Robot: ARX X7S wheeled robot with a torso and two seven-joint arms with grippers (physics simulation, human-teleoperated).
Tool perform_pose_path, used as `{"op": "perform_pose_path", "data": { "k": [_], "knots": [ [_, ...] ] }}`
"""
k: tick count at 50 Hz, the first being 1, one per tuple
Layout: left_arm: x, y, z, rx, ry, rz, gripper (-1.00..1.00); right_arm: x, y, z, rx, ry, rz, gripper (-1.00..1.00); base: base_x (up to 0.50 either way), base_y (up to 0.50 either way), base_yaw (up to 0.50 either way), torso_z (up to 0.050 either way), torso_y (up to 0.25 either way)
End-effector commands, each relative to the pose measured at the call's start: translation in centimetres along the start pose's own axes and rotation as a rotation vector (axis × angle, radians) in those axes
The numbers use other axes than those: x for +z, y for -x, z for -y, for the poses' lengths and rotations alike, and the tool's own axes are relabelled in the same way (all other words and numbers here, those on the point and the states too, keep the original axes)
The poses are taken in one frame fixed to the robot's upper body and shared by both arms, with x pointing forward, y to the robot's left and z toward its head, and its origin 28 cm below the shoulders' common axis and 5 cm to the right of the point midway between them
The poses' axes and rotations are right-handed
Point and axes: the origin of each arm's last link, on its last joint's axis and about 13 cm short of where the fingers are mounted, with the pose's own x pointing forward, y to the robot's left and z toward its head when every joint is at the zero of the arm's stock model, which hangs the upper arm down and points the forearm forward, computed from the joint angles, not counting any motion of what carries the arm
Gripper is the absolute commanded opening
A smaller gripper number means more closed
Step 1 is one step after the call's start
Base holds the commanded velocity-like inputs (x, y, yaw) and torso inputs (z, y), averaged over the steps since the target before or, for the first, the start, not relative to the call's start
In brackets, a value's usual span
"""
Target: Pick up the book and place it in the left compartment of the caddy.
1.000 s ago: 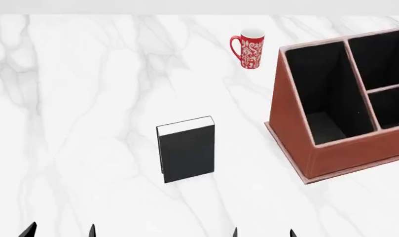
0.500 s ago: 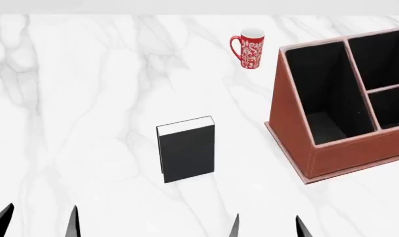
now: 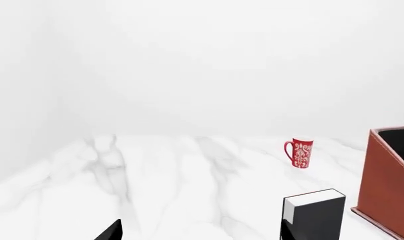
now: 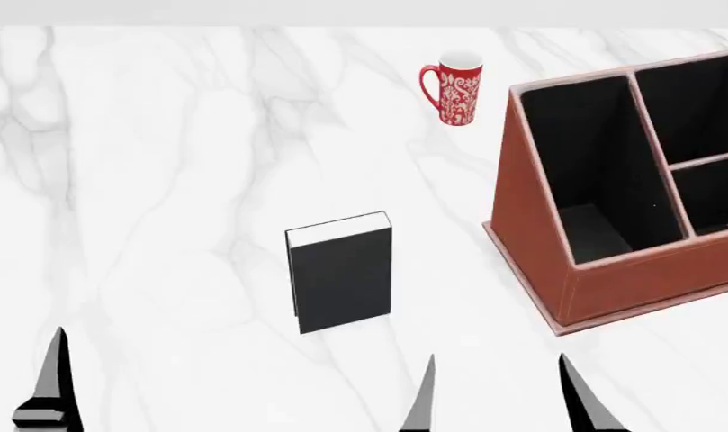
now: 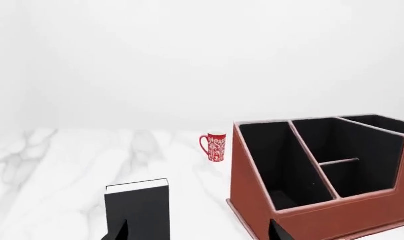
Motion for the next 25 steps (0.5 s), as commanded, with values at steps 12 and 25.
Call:
{"op": "perform_pose_path", "data": {
  "k": [12, 25],
  "knots": [
    [2.26, 1.27, -0.41, -0.004, 0.006, 0.046, 1.0, 3.17, 1.96, -0.19, 0.024, 0.04, 0.042, 1.0, 0.0, 0.0, 0.0, 0.0, 0.0],
    [2.28, 1.37, -0.36, -0.009, 0.005, 0.05, 1.0, 2.99, 2.01, -0.27, 0.042, 0.034, 0.041, 1.0, 0.0, -0.17, 0.0, 0.0, 0.0]
  ]
}}
